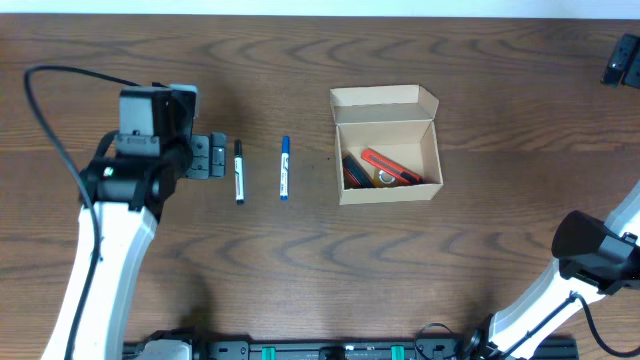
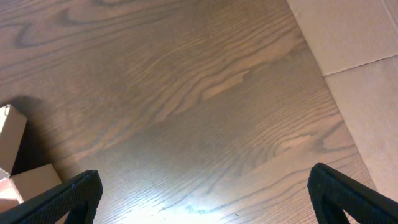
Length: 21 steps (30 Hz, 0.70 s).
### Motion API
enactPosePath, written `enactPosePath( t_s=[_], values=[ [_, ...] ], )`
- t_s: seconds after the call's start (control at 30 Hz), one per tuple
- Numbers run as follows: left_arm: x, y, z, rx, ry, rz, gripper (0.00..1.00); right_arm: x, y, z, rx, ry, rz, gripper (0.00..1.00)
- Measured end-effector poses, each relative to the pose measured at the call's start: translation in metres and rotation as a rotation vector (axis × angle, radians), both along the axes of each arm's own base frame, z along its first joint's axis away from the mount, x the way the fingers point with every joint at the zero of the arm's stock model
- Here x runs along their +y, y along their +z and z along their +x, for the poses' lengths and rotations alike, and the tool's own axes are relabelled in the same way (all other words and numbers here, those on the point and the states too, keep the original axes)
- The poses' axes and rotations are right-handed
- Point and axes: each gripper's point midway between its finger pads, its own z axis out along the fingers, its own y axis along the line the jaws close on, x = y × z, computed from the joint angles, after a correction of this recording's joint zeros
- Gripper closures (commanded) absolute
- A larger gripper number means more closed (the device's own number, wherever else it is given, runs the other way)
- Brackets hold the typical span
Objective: Pack container
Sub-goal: 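Move the left gripper over the white TOYO marker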
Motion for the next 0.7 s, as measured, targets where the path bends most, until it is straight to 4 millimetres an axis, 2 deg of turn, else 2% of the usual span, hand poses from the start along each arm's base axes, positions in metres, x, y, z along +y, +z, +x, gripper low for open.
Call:
enactPosePath(
  t_s=[0.13,0.23,0.37,0.5,0.7],
  values=[
    [0.006,-0.031,0.005,0.097,0.035,0.034,0.05,0.000,0.000,0.000,0.000,0.000,0.000,0.01],
    [-0.002,-0.049,0.012,0.137,0.028,-0.003,0.05,0.000,0.000,0.000,0.000,0.000,0.000,0.01],
    [-0.021,-0.054,0.026,0.114,-0.015,-0.098,0.05,0.000,0.000,0.000,0.000,0.000,0.000,0.01],
    [-0.030,-0.058,0.030,0.121,-0.020,-0.144,0.05,0.000,0.000,0.000,0.000,0.000,0.000,0.01],
    [-0.032,-0.089,0.022,0.234,0.019,-0.145,0.05,0.000,0.000,0.000,0.000,0.000,0.000,0.01]
  ],
)
